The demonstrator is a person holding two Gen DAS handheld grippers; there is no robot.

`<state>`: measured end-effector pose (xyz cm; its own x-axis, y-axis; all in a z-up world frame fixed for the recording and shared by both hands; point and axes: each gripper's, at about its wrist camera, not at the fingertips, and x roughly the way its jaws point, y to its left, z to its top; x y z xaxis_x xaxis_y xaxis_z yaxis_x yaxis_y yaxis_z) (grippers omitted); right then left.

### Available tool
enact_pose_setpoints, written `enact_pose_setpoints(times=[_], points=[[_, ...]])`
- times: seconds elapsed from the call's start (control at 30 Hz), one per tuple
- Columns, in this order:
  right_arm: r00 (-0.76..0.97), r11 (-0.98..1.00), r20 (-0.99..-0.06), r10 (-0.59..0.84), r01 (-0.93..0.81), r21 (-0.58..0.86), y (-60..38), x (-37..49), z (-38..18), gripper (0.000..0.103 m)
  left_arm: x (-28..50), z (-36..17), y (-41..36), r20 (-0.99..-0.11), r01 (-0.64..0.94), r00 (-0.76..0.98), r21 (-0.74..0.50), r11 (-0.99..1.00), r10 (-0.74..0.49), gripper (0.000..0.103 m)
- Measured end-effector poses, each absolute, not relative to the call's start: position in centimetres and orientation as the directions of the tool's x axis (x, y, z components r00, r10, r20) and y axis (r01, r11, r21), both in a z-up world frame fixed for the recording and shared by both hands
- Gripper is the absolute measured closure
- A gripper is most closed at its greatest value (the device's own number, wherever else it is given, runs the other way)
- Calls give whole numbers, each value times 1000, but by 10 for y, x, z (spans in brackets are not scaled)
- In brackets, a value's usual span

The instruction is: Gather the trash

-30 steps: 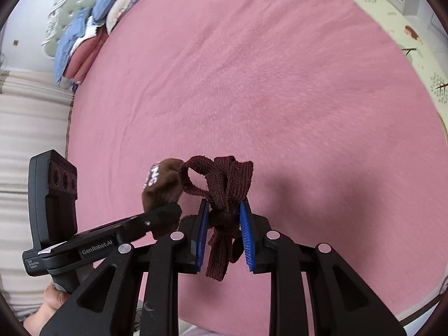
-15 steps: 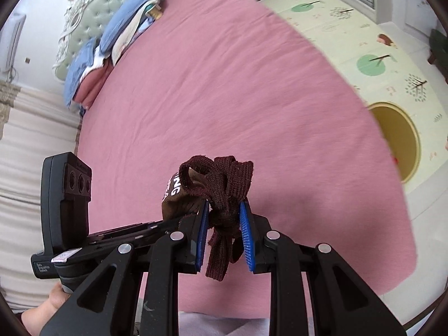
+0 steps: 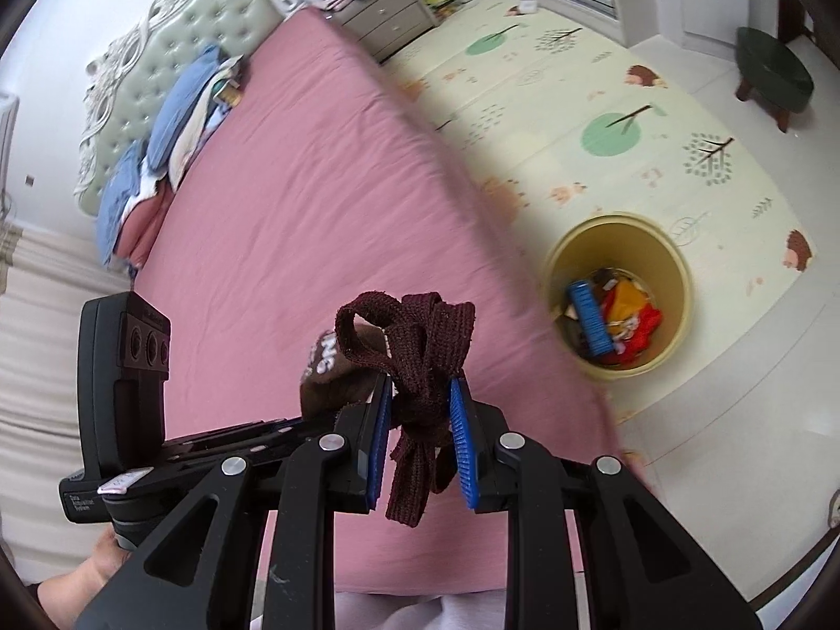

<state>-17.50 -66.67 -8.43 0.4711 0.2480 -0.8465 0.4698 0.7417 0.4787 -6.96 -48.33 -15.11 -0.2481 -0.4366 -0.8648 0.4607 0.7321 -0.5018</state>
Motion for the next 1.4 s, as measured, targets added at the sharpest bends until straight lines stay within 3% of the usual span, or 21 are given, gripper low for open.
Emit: enact_pose_setpoints(times=[0.7, 0.73, 0.77, 0.8, 0.83, 0.87, 1.1, 1.4], points=[[449, 672, -866, 220, 574, 468, -804, -170, -116, 81, -43, -190, -638, -870, 519, -347, -489, 701, -350, 87], [446, 672, -867, 222, 574, 468, -807, -169, -117, 81, -42, -191, -643, -868, 522, -351, -493, 697, -351, 85], [444, 670, -868, 224, 576, 468, -811, -167, -118, 78, -40, -191, -648, -870, 527, -348, -489, 695, -348, 76], [442, 670, -871, 216, 582, 461, -813, -166, -118, 76, -37, -191, -652, -873, 533, -343, -485, 694, -347, 56], [439, 669, -874, 210, 587, 456, -816, -166, -119, 70, -36, -192, -653, -877, 538, -337, -478, 694, -343, 43], [429, 668, -879, 209, 593, 449, -821, -165, -122, 58, -33, -193, -655, -895, 555, -309, -444, 704, -321, 23], [406, 650, -894, 191, 630, 425, -831, -166, -127, 58, -22, -201, -649, -931, 584, -269, -362, 727, -247, 22], [442, 662, -874, 204, 595, 455, -810, -156, -106, 58, -25, -180, -623, -923, 574, -253, -384, 723, -290, 22]])
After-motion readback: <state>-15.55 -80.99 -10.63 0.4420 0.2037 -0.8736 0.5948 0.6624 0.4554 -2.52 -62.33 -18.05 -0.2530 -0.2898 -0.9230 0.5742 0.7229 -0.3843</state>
